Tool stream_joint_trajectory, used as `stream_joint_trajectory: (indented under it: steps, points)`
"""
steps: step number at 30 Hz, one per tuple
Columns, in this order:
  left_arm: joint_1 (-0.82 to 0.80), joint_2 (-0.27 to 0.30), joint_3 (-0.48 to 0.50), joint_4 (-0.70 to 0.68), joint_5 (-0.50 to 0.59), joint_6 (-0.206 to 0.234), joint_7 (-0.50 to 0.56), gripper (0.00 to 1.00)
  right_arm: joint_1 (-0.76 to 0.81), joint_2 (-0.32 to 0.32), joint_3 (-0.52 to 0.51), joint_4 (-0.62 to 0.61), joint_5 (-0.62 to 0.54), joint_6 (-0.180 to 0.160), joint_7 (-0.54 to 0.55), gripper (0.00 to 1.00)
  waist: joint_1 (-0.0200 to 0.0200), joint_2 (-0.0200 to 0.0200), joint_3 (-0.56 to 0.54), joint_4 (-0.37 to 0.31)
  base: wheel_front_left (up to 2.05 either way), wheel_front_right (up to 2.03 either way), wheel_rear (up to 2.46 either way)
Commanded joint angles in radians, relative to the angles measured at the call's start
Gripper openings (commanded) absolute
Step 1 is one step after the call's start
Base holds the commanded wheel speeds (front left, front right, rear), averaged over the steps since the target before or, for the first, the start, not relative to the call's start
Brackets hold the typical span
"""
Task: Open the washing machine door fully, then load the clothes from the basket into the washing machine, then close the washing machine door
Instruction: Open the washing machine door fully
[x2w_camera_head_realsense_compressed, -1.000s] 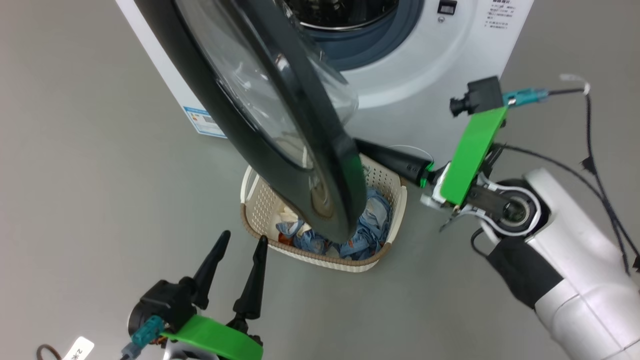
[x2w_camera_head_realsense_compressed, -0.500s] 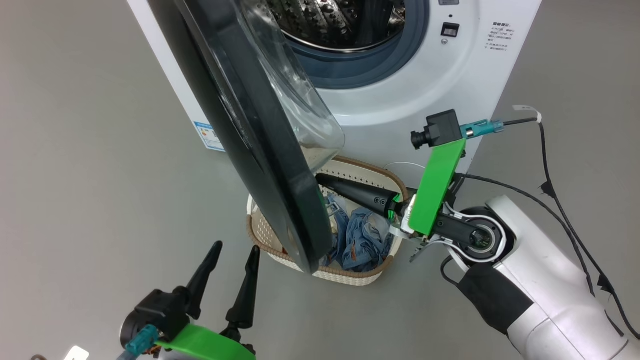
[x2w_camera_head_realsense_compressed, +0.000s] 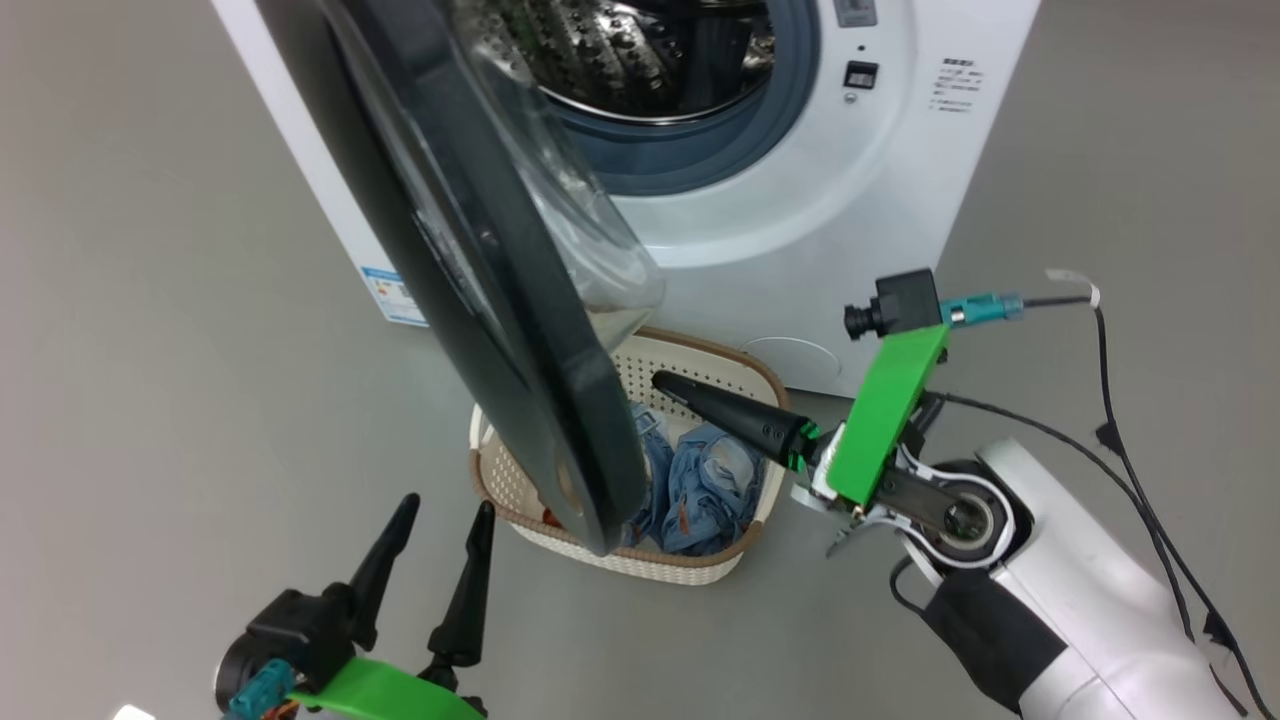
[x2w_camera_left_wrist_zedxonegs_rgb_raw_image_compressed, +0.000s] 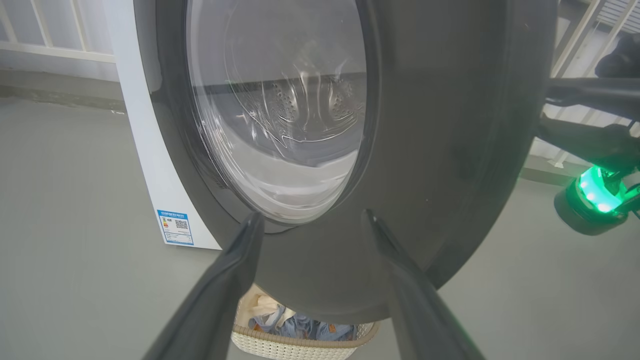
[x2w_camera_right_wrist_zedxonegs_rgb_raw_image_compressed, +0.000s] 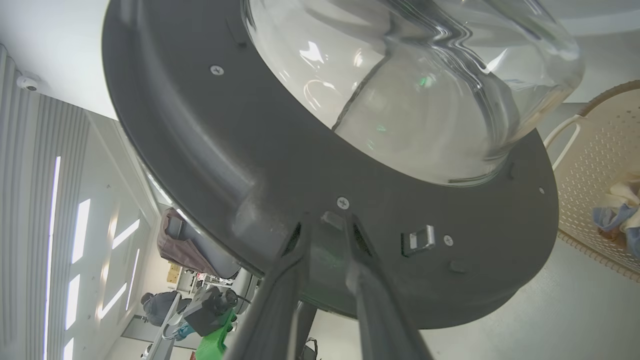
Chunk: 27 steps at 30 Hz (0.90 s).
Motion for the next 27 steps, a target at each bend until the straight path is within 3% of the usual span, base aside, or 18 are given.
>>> stream_joint_trajectory:
  steps: [1,27]
  points:
    - [-0.006,0.024,0.042,-0.016,0.009,-0.002,-0.006,1.0,0.023,0.004,0.0,-0.023,-0.012,0.003,-0.018,1.0,0.0,0.0,-0.014,-0.024,0.0,0.0,0.0]
    - [0.039,0.06,0.127,-0.029,0.011,-0.002,-0.006,1.0,0.348,-0.217,-0.019,-0.061,-0.092,0.003,-0.32,1.0,0.0,0.0,-0.046,-0.191,0.0,0.0,0.0]
